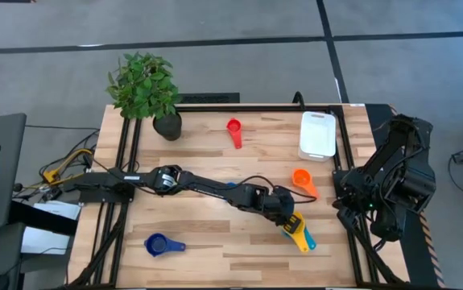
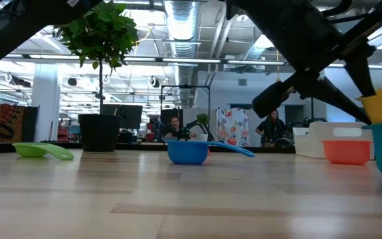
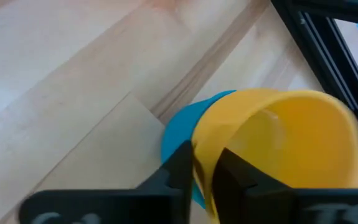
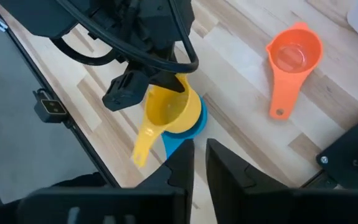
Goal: Nest measuring cups in basket
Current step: Stack the yellow measuring cup on the light blue measuring cup
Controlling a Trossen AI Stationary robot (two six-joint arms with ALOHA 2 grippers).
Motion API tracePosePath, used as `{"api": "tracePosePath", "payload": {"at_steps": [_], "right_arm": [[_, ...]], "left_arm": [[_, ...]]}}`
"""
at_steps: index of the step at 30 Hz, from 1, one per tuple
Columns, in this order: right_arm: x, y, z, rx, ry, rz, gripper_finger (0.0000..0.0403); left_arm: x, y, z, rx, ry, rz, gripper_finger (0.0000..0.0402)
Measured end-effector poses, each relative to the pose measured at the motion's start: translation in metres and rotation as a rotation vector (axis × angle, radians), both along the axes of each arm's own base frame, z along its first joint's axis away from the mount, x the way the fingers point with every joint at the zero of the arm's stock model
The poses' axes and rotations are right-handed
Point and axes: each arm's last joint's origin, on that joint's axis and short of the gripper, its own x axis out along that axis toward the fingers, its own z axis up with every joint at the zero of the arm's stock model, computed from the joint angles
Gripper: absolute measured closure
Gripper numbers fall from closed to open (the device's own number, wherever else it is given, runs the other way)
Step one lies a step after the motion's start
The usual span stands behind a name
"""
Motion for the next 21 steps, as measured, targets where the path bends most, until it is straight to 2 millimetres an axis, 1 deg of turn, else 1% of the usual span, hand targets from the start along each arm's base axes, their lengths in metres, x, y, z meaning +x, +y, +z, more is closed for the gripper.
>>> {"api": "tracePosePath", "payload": {"at_steps": [5,8,10,15,18,21], "right_arm": [[0.0,0.0,0.0,0.0,0.0,0.0,0.0309],[0.002,0.003,-0.002,-0.011,0.006,-0.005,0.0301],[0.004,0.009,-0.01,-0.038,0.02,-0.004,0.03],[0.01,0.031,-0.037,-0.062,0.037,0.034,0.0303],[0.015,0.048,-0.051,-0.046,0.029,0.117,0.0309],[0.023,0.064,-0.068,-0.069,0.022,0.207,0.032]], "left_arm": [[0.0,0.0,0.0,-0.039,0.004,0.009,0.0298],[-0.001,0.003,0.002,-0.066,0.018,-0.006,0.0277],[-0.003,0.005,0.006,-0.067,0.038,-0.008,0.0271],[-0.019,0.012,0.033,0.001,0.099,-0.003,0.0272],[-0.029,0.015,0.05,0.057,0.122,-0.02,0.0276],[-0.039,0.019,0.067,0.124,0.137,-0.08,0.028]]}}
